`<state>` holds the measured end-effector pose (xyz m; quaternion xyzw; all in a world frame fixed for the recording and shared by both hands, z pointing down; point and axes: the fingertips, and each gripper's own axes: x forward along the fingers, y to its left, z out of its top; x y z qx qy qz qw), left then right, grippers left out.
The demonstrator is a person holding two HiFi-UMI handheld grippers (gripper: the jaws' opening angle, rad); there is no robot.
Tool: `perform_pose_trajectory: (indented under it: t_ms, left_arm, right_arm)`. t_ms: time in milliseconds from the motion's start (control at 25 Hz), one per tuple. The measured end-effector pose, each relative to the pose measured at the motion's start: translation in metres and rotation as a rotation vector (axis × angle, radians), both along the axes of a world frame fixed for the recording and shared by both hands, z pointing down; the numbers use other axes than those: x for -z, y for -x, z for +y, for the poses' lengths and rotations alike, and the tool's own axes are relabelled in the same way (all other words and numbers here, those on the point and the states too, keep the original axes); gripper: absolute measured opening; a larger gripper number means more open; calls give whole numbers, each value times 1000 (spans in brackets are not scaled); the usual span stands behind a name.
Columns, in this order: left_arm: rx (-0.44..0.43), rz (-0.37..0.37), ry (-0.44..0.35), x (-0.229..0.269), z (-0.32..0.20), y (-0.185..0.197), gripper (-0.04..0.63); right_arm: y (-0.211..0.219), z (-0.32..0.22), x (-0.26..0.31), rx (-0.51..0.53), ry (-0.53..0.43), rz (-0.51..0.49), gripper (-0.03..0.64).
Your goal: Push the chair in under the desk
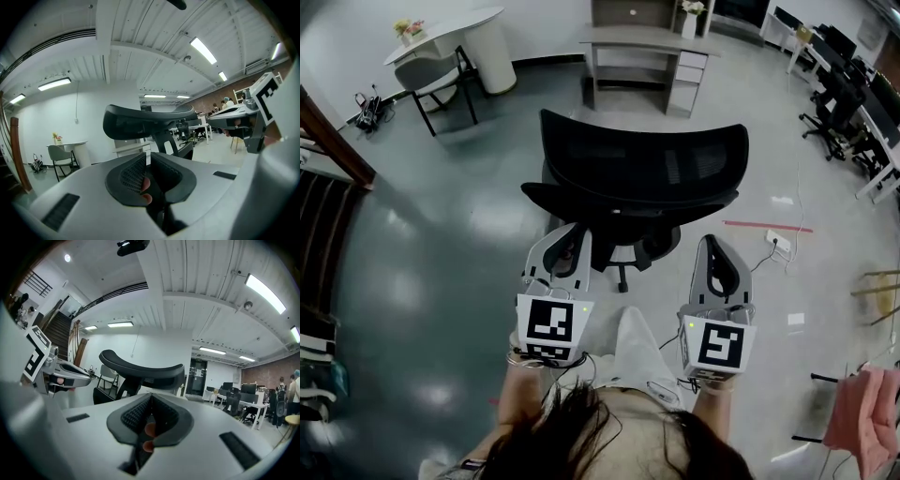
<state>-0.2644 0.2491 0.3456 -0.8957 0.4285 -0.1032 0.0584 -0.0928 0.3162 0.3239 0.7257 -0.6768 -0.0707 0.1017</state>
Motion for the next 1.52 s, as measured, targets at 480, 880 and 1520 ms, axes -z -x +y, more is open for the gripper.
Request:
perform_pose_trajectory:
  t_ms: [480,880,1520]
  left_arm:
    - [14,-69,-5,-15,-41,-10,15]
    - [4,-162,17,-31,-64,-15,87]
    - [3,-415,1,-64,-88,-18,166]
  right_arm:
    - [-6,-48,-19,113,66,32,28]
    - [-11,-78,-43,178,188,110,97]
    - [-22,-109,-81,219,326,359,187]
